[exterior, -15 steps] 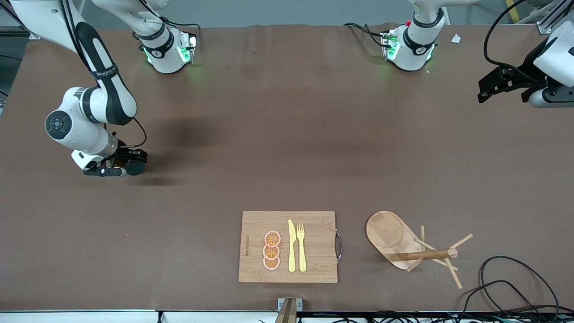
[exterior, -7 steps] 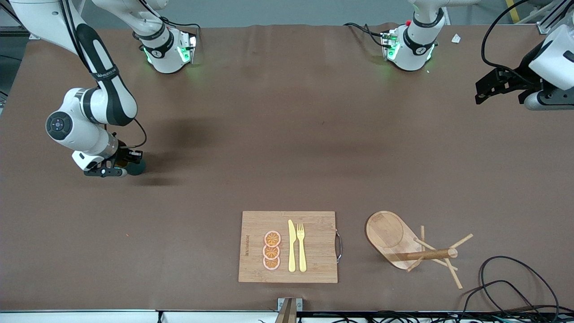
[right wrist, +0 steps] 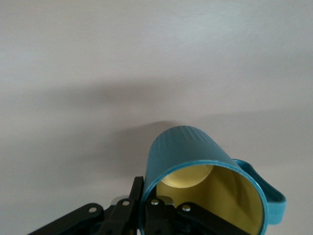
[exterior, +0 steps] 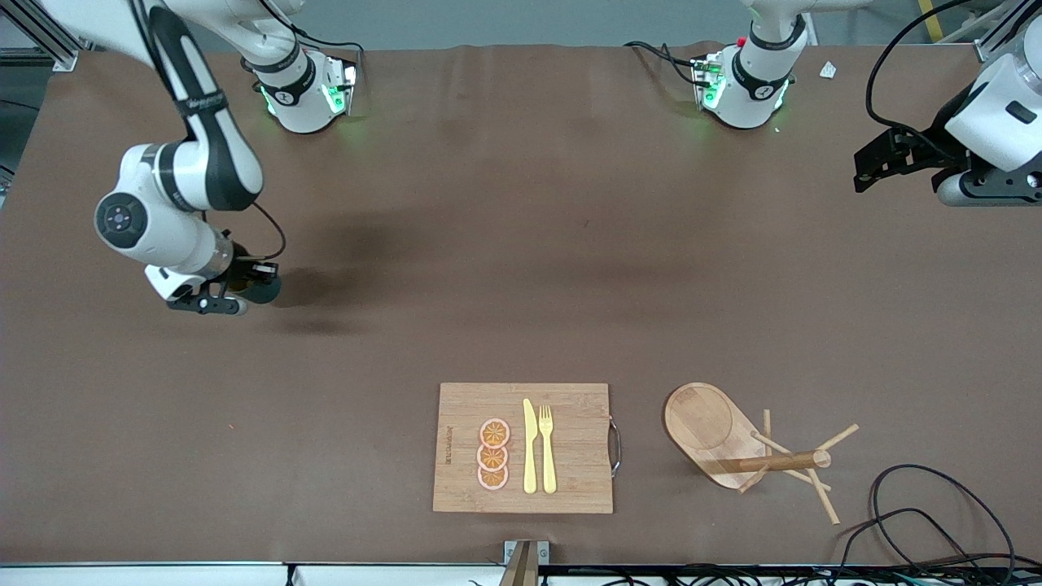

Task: Pass cup and hang on rack
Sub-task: 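Close the right gripper on the teal mug's rim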

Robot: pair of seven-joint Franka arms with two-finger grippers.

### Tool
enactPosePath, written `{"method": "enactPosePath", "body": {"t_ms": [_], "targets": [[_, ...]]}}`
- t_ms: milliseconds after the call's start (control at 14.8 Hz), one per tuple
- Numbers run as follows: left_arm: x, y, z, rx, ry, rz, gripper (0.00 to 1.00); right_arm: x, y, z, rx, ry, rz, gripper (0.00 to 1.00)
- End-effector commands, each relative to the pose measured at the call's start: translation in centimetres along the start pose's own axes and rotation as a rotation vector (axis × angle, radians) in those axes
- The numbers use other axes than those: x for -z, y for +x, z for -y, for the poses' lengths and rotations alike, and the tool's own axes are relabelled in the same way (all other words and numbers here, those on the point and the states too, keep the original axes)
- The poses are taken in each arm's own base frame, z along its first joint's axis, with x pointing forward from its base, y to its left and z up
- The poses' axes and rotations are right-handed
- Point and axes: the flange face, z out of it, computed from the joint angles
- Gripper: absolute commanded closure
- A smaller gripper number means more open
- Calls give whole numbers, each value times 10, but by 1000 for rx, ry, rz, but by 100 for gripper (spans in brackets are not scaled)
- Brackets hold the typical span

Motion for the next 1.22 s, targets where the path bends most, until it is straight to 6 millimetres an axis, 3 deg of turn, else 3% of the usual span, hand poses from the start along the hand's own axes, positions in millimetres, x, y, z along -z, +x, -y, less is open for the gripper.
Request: {"method": "enactPosePath", "body": {"t_ms": [0,135,338,675,810,945,1148], "targets": [[4,-1,-5,-7,11,-9,0,28,-30,67,-48,15,-24,100],[4,-1,-4,-9,12,-9,0,44,-57,125,48,20,-61,100],[4,-1,-5,-10,13,-9,0,76,-82,200,1,32,-85,100],[2,0,-6,-7,13,-6,0,66,-147,324,-14,47,-106,100],[0,2,-7,-10,12,-1,0,60,-171,375,-39,62,-114,100],[-2,3,-7,-12,11,2,0,42,-183,413,-63,72,-117,100],[-4,4,-7,-7,12,6,0,-9,-185,455,-140,60,-114,100]]}}
